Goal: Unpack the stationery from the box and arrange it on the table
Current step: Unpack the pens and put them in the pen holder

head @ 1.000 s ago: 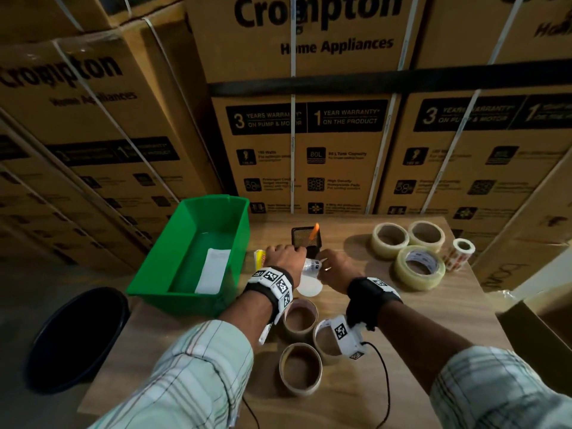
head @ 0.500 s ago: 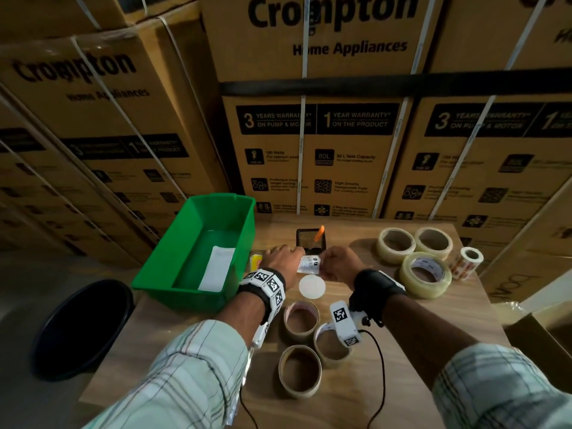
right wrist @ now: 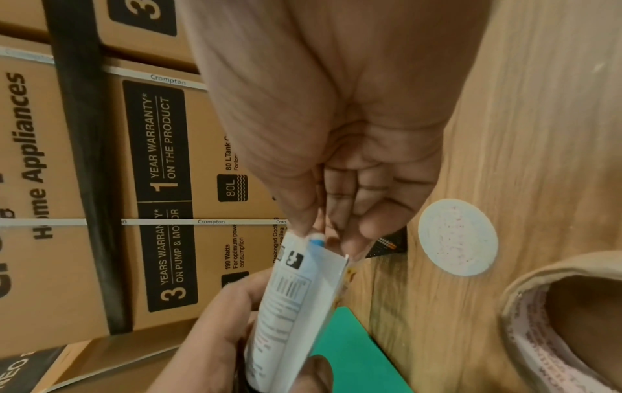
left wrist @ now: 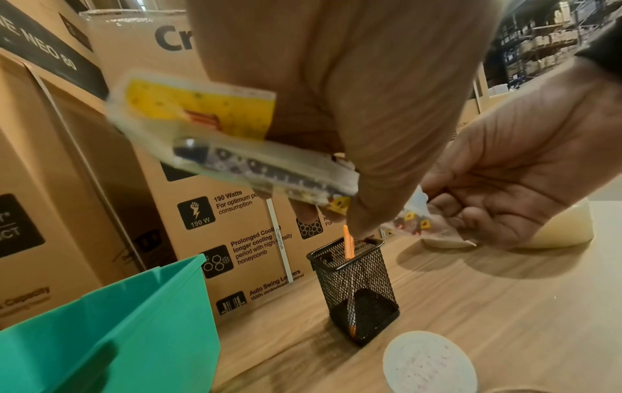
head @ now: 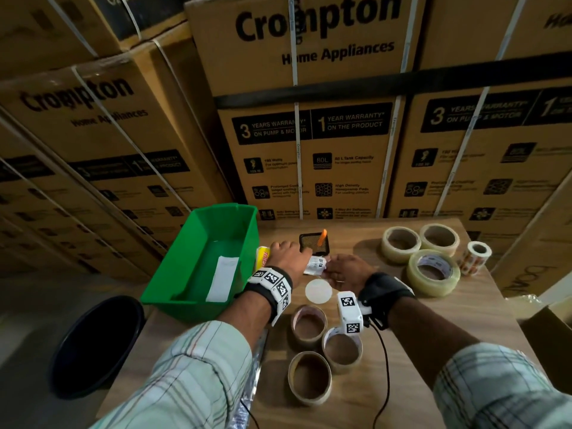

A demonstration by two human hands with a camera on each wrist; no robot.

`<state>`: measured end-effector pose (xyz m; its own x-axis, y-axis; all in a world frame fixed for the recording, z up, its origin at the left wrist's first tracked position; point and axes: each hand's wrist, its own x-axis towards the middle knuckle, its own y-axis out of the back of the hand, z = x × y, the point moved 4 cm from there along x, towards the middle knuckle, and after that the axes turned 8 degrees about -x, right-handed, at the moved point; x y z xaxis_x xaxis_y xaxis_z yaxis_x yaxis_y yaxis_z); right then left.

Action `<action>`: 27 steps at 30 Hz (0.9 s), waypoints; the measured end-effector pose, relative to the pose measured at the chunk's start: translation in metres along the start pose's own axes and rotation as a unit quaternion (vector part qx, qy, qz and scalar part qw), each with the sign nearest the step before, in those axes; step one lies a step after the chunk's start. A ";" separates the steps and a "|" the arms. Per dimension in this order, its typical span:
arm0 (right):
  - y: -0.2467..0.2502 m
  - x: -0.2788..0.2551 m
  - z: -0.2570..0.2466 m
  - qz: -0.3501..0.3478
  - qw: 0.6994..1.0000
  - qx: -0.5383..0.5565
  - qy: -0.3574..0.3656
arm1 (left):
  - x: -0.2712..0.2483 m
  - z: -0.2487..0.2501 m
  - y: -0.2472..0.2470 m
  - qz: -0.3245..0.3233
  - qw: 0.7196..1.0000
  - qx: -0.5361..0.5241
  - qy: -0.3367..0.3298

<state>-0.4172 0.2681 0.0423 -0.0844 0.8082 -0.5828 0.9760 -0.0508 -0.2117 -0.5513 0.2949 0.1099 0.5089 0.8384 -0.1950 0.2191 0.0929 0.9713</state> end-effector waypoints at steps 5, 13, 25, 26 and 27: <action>-0.001 -0.007 -0.006 -0.019 1.000 0.006 0.011 | -0.001 -0.003 -0.004 -0.005 0.999 -0.032 0.003; 0.003 -0.012 -0.023 0.050 0.991 -0.110 0.057 | -0.002 -0.006 -0.019 -0.006 0.991 -0.132 0.037; 0.014 -0.010 -0.034 0.105 0.958 -0.235 0.125 | -0.002 -0.002 -0.035 0.013 0.969 -0.239 0.063; 0.013 -0.012 -0.037 0.113 0.952 -0.252 0.131 | -0.001 -0.003 -0.036 0.010 0.966 -0.249 0.063; 0.014 -0.014 -0.041 0.122 0.946 -0.268 0.138 | -0.001 -0.005 -0.038 0.007 0.964 -0.259 0.066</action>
<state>-0.3942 0.2799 0.0793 0.1401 0.9366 -0.3213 0.9273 -0.0104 0.3741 -0.5642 0.2929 0.0740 0.3903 0.8996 -0.1958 -0.2498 0.3082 0.9180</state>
